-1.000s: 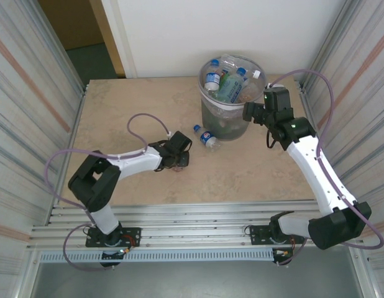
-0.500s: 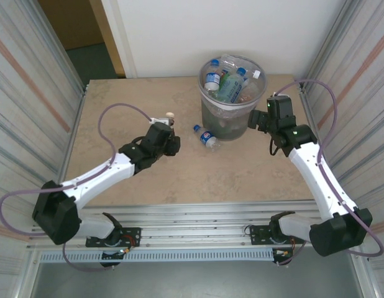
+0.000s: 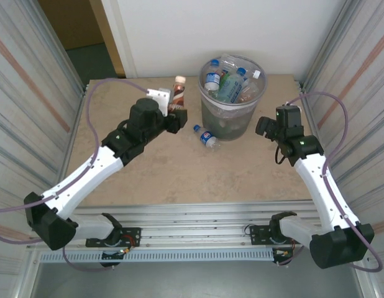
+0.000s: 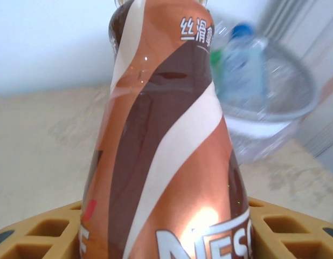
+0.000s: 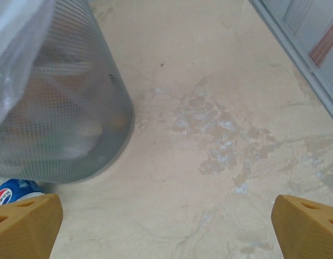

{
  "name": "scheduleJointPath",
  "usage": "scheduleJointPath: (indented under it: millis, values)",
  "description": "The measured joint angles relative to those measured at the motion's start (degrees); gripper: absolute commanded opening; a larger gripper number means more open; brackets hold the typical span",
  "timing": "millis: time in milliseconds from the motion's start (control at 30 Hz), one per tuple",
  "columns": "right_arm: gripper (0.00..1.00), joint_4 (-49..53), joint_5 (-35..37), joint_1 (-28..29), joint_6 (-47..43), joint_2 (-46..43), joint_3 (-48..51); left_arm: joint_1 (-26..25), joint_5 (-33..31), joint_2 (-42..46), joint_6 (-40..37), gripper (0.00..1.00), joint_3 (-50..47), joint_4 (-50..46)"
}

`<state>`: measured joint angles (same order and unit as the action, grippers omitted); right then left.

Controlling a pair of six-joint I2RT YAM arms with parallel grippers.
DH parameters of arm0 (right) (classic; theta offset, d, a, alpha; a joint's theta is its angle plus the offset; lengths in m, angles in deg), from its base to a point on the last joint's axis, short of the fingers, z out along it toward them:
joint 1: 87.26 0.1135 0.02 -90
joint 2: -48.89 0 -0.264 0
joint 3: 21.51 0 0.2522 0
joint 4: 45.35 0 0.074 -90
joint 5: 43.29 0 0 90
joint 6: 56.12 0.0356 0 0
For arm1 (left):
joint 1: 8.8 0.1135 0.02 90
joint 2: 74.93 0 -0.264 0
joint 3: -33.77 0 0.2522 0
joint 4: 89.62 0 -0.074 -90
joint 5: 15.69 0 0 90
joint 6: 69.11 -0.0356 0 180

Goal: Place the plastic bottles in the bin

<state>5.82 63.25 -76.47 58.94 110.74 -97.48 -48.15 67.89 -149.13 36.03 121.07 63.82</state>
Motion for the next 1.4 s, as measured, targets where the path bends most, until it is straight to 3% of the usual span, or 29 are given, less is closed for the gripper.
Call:
scheduleJointPath:
  millis: [400,767,933,1200,1400]
  values:
    - [0.98,1.4,-0.9,-0.7,2.0,-2.5,0.7,0.2,13.7,-25.0,-9.0,0.41,32.1,1.7]
    - [0.98,1.9,-1.5,-0.7,3.0,-2.6,1.4,1.3,17.4,-45.1,-10.6,0.46,54.6,-2.6]
    - [0.98,1.9,-1.6,-0.7,3.0,-2.6,1.4,1.3,17.2,-49.0,-10.0,0.49,57.8,-3.8]
    - [0.98,1.9,-2.0,-0.7,3.0,-2.3,1.4,1.3,14.3,-51.8,-9.0,0.75,59.1,-5.0]
    - [0.98,1.9,-3.1,-0.7,3.0,-0.9,1.4,1.4,12.3,-51.8,-8.9,0.76,59.4,-5.0]
